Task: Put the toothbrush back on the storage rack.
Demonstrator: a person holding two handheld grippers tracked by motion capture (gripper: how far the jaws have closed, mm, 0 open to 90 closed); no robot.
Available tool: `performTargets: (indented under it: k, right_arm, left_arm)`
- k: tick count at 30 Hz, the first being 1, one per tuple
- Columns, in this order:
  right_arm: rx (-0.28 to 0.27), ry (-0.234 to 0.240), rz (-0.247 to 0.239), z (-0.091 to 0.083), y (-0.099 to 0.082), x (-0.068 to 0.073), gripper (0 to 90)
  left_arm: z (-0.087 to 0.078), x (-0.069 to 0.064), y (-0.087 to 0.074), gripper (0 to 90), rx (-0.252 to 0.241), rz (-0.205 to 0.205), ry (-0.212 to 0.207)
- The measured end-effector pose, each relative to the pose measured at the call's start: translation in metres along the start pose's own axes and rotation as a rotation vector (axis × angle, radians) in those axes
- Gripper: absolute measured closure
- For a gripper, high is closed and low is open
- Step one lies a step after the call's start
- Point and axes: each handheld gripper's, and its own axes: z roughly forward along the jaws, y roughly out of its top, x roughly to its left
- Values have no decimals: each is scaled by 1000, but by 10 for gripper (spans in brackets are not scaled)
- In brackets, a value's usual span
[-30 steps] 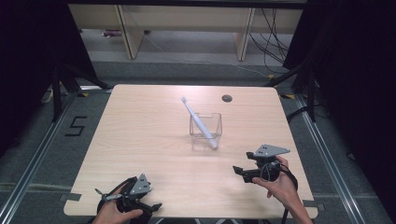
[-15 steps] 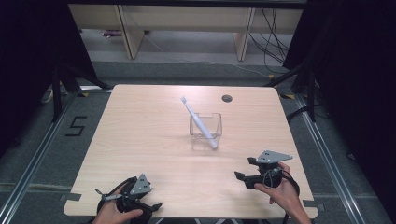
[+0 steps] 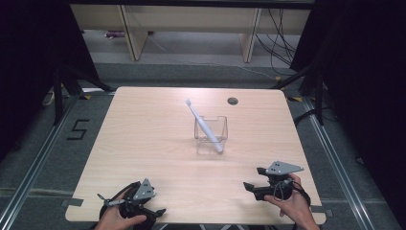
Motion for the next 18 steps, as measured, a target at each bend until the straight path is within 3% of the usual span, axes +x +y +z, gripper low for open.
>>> performTargets:
  k: [1, 2, 3, 9, 10, 18]
  right_arm:
    - [-2, -8, 0, -1, -2, 0, 215]
    - [3, 2, 31, -1, -3, 3, 214]
    - [8, -7, 2, -2, -4, 1, 214]
    - [24, 28, 11, -3, -10, 1, 209]
    - [21, -30, -12, -5, -12, 2, 206]
    - [62, -53, -36, -8, -21, 3, 198]
  left_arm:
    - [0, 0, 0, 158, -4, 0, -3]
    - [0, 0, 0, 158, 0, 4, -8]
    - [0, 0, 0, 158, 5, 1, -8]
    - [0, 0, 0, 158, 5, 3, -7]
    - [-1, 0, 0, 158, 4, 5, -8]
    - [-1, -1, 0, 158, -7, 3, -3]
